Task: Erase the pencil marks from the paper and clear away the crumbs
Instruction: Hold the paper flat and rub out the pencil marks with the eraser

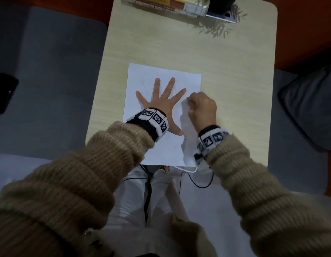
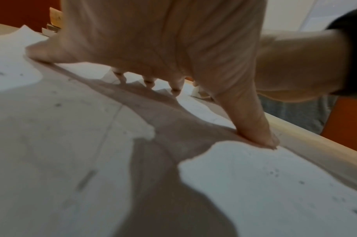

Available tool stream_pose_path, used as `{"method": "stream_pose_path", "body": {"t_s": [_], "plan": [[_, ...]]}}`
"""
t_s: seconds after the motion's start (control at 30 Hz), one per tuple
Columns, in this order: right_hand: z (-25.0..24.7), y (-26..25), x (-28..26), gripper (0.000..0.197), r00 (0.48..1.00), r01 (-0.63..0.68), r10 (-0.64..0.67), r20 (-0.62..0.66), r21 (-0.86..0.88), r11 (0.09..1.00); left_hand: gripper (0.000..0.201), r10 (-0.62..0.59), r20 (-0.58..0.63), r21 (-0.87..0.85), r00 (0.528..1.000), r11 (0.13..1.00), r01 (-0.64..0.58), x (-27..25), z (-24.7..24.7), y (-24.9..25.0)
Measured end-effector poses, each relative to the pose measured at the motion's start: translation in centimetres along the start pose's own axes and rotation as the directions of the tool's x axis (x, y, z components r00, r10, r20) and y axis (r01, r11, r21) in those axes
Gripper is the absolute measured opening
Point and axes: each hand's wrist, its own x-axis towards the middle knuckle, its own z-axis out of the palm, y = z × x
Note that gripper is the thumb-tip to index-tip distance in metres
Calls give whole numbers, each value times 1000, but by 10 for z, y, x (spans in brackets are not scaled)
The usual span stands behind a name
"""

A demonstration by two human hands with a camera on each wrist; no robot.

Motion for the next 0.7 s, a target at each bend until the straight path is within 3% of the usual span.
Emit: {"method": "stream_pose_path", "body": {"t_s": [0.1,0.17,0.3,0.37,0.47,0.57,0.7], "plan": [[2,-17,-54,12,990,64,-67,127,27,998,134,-10,26,22,1000,1000,9,0,1,1],[-3,-18,-56,11,982,57,-66,177,54,997,133,17,31,41,999,999,-19,1,-4,1],[-7,4,6,16,1000,-6,6,-2,-28,1000,137,151,104,159,983,973,-167,7,-23,-4],[-5,6,10,14,1000,23,-23,20,-43,999,138,104,96,143,990,983,-117,7,-24,-4],[-4,1,-18,13,995,88,-87,49,-19,996,127,-14,7,-50,1000,999,15,8,-12,2],[-9,-7,-39,6,982,124,-126,140,20,992,121,-40,-31,-81,999,996,37,12,-5,5],[0,-8,21,10,988,73,-64,144,-59,996,132,-23,-30,-85,999,996,20,13,-4,3]]}}
